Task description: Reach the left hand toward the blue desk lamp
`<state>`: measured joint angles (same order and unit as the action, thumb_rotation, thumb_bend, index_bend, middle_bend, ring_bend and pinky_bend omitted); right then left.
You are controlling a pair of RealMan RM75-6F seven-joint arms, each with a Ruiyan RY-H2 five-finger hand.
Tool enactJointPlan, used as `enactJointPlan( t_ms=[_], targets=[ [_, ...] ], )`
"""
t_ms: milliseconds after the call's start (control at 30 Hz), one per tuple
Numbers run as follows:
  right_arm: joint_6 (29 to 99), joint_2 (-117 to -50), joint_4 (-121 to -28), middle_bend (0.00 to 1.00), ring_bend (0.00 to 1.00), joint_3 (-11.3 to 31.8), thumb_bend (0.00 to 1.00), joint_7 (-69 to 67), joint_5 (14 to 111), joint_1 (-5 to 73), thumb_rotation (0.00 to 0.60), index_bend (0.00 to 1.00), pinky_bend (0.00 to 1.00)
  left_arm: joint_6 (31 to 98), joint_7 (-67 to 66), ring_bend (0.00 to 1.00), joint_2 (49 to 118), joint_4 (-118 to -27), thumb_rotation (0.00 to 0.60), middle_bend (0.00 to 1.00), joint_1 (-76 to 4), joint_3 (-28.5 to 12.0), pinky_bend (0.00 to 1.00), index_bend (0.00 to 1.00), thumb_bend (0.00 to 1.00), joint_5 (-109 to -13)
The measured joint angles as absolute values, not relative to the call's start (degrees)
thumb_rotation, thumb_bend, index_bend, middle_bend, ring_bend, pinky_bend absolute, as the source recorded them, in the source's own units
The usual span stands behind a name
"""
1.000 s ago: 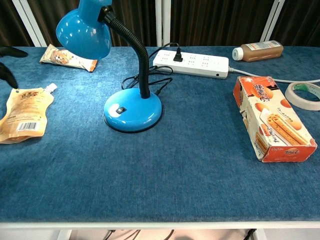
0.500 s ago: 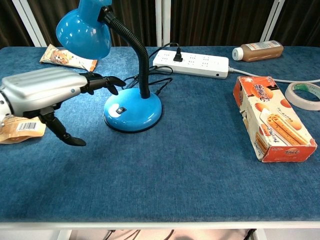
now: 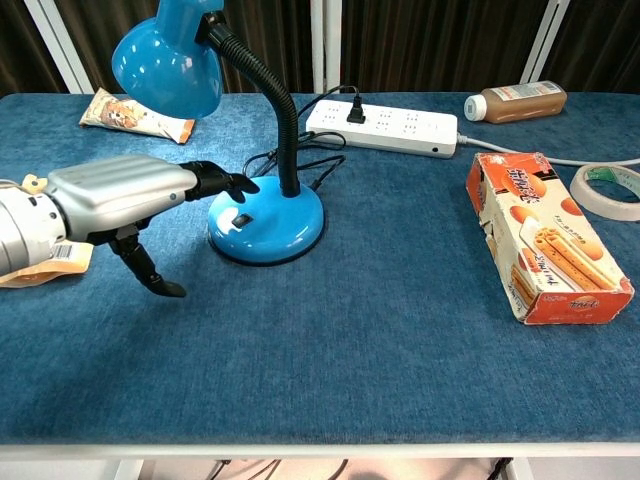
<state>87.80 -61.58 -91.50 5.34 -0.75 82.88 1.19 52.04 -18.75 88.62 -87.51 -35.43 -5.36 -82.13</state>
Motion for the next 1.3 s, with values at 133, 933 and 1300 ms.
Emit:
enactJointPlan(
  t_ms=[133,933,1300],
  targets=[
    [87.4,-61.7,-91.4,0.00,0.00,5.3,0.21,-0.6,82.7,1.3,0.600,0.00,0.00,52.3,-17.9,0.02,88.6,-87.9,0.600,0.15,-35.5,-4.7,0.21,0.09,0.07,-81.9],
    [86.2,-61.7,-91.9,0.00,0.00,5.5,0.22,0.6,81.6,1.6,0.600,0.00,0.00,52.3,-16.9,0.02,90.1,-85.6,0.600,0.17,-37.5,-2.9,0.21,0.09,0.07,-80.9],
    [86.6,-61.6,-91.7,0.00,0.00,5.9,0.22,0.2,81.6,1.4,0.600,0.00,0.00,55.9,-18.3,0.03,88.3,-88.0,0.600,0.17,-36.8,-2.5,0.21,0.11,0.07,-82.0]
  ],
)
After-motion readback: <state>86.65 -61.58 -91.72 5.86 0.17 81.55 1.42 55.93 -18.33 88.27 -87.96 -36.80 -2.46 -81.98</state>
